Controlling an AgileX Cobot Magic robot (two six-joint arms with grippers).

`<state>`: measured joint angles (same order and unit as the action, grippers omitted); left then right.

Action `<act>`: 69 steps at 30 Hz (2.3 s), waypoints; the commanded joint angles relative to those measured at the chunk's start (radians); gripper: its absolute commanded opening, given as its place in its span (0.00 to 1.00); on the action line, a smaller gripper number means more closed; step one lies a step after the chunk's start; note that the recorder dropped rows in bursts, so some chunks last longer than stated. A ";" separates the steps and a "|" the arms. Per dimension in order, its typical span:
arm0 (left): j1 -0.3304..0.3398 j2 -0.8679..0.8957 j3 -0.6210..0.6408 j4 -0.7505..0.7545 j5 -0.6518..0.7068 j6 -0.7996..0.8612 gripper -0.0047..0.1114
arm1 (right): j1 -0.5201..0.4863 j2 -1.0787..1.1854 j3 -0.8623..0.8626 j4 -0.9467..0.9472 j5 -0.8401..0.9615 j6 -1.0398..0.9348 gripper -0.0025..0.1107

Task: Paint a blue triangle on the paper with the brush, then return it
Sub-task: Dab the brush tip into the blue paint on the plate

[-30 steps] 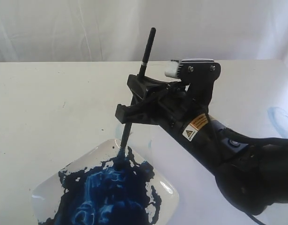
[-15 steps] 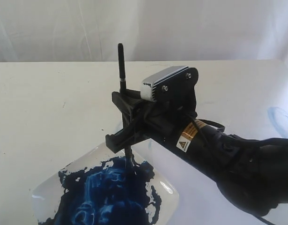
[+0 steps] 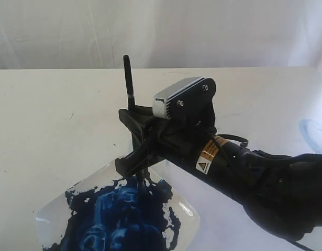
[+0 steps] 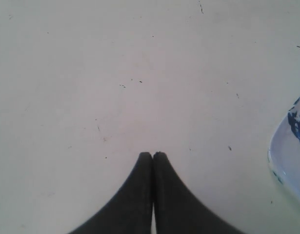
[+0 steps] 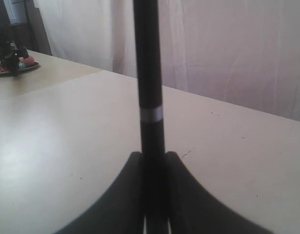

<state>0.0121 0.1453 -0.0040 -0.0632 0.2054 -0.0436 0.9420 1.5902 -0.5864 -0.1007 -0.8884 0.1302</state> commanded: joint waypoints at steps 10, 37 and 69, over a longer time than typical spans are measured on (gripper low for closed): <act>0.003 0.006 0.004 -0.007 -0.002 -0.002 0.04 | 0.004 -0.056 0.004 -0.095 -0.013 0.171 0.02; 0.003 0.006 0.004 -0.007 -0.002 -0.002 0.04 | 0.004 -0.057 0.004 0.060 -0.131 0.006 0.02; 0.003 0.006 0.004 -0.007 -0.002 -0.002 0.04 | 0.004 -0.224 0.004 0.109 0.223 0.229 0.02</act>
<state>0.0121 0.1453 -0.0040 -0.0632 0.2054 -0.0436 0.9459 1.3620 -0.5864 0.0054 -0.6569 0.3674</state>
